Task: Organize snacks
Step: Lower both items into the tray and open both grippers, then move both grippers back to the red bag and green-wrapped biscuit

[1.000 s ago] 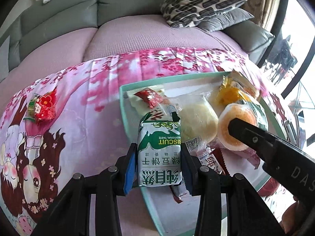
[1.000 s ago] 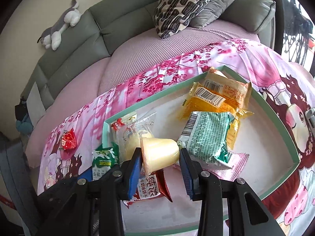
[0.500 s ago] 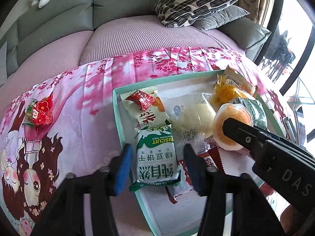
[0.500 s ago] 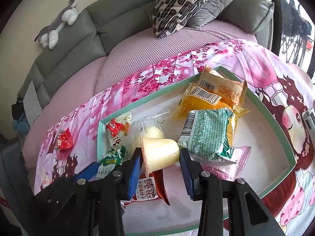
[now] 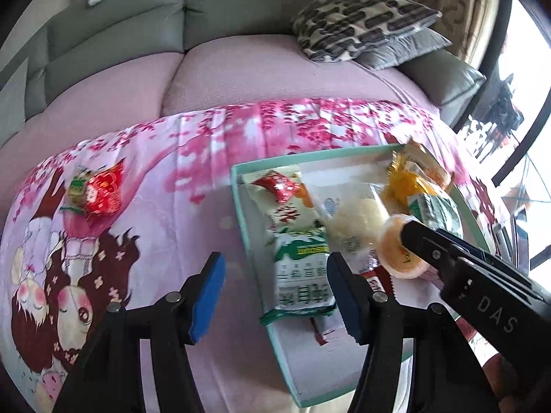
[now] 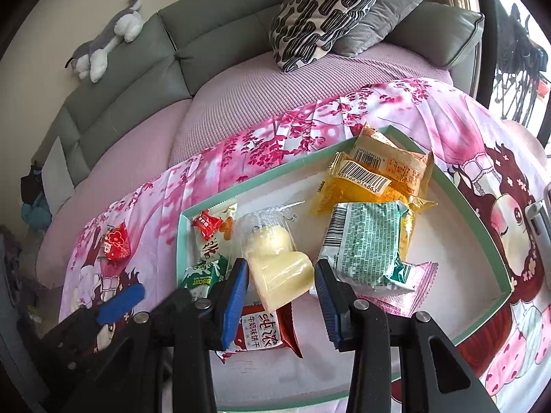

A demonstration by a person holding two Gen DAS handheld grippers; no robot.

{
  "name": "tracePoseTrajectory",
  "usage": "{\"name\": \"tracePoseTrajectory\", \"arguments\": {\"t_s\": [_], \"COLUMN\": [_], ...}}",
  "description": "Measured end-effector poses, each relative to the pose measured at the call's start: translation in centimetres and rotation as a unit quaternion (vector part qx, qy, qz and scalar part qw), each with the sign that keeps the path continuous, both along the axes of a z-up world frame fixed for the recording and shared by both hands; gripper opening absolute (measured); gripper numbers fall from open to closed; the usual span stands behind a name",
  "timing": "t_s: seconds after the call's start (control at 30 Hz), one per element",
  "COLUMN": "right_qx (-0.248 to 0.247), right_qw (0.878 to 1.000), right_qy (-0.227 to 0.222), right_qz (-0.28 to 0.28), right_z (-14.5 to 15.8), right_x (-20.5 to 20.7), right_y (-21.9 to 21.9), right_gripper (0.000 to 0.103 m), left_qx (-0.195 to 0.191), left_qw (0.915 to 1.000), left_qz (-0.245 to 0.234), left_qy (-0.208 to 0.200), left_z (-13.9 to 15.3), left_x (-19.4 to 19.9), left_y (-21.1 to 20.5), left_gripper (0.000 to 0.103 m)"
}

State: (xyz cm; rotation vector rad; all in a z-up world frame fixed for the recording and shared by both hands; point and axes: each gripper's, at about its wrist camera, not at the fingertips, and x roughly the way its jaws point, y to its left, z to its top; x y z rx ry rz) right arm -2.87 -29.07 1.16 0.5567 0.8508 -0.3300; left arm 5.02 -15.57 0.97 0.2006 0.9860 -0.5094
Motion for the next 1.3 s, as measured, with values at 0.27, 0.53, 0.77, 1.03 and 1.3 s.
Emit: {"name": "tracePoseTrajectory", "arguments": {"t_s": [0.27,0.53,0.77,1.03,1.3], "right_qx": [-0.001,-0.021,-0.039,-0.065,-0.074], "right_qw": [1.000,1.000,0.999,0.996,0.995], "right_qy": [-0.009,-0.011,-0.004,0.010,0.015], "right_qz": [0.003,0.019,0.033,0.053,0.061], "right_z": [0.6,1.3,1.2,0.8,0.5], "right_x": [-0.2,0.2,0.7,1.6,2.0], "right_y": [0.2,1.2,2.1,3.3,3.8], "right_gripper": [0.043,0.044,0.075,0.097,0.103], "left_qx": [-0.011,-0.015,-0.001,0.006,0.005], "left_qw": [0.9981,0.9947,0.9906,0.9820,0.9756], "left_qz": [0.059,0.100,0.137,0.189,0.219], "left_qy": [0.014,0.022,0.008,-0.004,-0.008], "left_z": [0.1,-0.1,-0.3,-0.4,-0.5], "left_x": [1.6,2.5,3.0,4.0,4.6], "left_y": [2.8,4.8,5.7,8.1,9.9], "left_gripper": [0.063,0.075,0.091,0.095,0.095]}}
